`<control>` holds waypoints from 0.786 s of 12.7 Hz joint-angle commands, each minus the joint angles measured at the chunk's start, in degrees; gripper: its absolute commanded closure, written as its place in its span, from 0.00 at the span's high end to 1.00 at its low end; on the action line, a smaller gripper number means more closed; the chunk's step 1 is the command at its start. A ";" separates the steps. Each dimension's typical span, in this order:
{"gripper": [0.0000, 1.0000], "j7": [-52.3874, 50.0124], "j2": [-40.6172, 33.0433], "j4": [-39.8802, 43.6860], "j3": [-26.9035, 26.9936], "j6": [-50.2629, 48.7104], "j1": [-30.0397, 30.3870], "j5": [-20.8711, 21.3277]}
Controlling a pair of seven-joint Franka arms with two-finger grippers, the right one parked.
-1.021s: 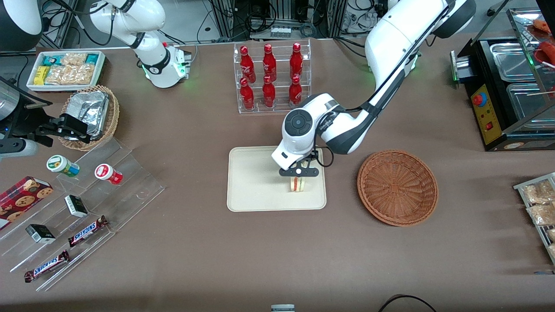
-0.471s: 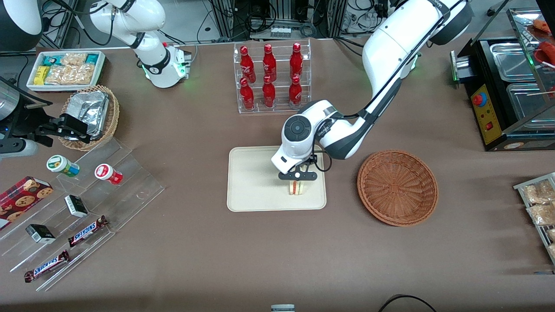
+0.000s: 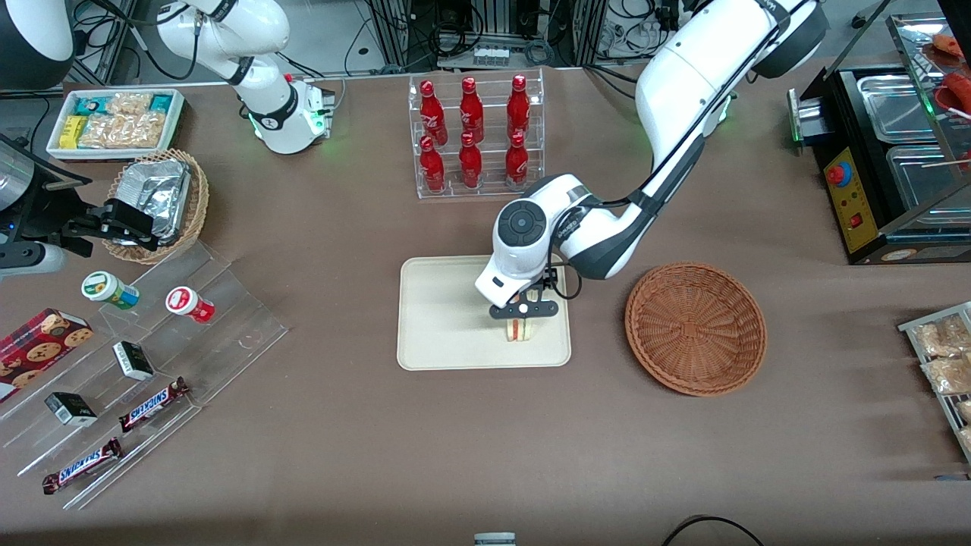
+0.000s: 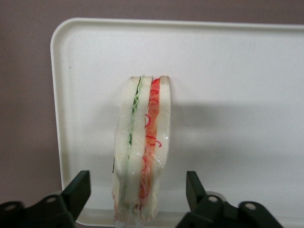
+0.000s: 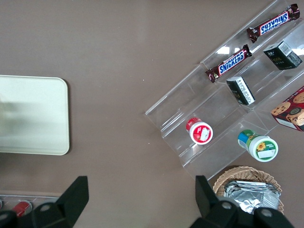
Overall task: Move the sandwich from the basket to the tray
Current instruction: 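Lower the sandwich onto the tray with the left gripper, then open the left gripper to release the sandwich on the tray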
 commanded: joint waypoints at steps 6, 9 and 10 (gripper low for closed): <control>1.00 -2.75 -10.89 -0.65 1.76 -8.75 0.16 -1.26; 1.00 -2.14 -17.66 -1.19 4.13 -14.62 0.60 -4.00; 1.00 -2.14 -19.42 -1.36 3.01 -15.77 6.08 -4.09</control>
